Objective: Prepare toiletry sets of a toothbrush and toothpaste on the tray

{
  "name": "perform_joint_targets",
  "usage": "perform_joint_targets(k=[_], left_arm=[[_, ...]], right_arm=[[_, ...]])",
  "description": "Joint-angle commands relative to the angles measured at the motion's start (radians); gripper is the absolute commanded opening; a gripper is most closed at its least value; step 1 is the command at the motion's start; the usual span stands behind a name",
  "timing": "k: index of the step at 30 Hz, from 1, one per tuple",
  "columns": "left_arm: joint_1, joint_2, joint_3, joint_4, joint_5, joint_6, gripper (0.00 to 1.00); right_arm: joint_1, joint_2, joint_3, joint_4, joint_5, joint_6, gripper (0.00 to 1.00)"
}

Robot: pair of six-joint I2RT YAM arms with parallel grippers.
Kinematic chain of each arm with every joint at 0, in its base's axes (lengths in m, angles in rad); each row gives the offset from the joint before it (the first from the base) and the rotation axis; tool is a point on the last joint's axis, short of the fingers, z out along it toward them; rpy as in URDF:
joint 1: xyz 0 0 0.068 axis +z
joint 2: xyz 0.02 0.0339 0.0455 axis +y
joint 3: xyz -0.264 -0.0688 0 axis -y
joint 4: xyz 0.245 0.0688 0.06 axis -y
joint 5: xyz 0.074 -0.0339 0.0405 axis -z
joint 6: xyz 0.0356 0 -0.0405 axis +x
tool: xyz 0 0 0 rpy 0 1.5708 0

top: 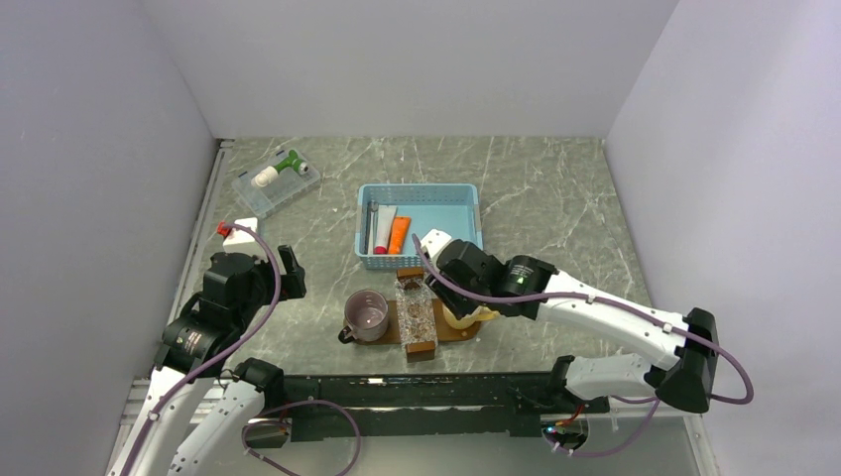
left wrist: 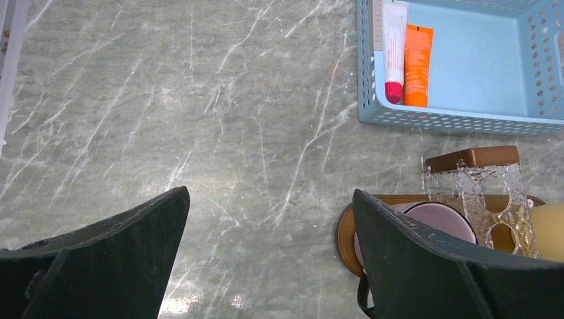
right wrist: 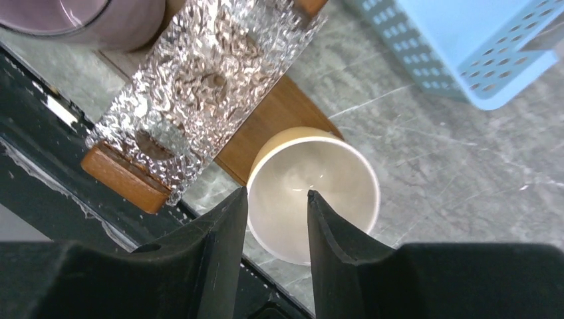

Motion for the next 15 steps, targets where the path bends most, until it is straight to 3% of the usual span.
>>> perform_joint_targets(k=[1, 15], left_arm=[[0.005, 0.001, 0.002, 0.033, 0.008, 0.003, 0.99], [0.005, -0.002, 0.000, 0.033, 0.008, 0.003, 0.99]], right_arm=[[0.005, -0.032, 0.099, -0.023, 0.082, 0.009, 0.41], [0.004, 0.147, 0.190, 0.096, 0.199, 0.199, 0.44]])
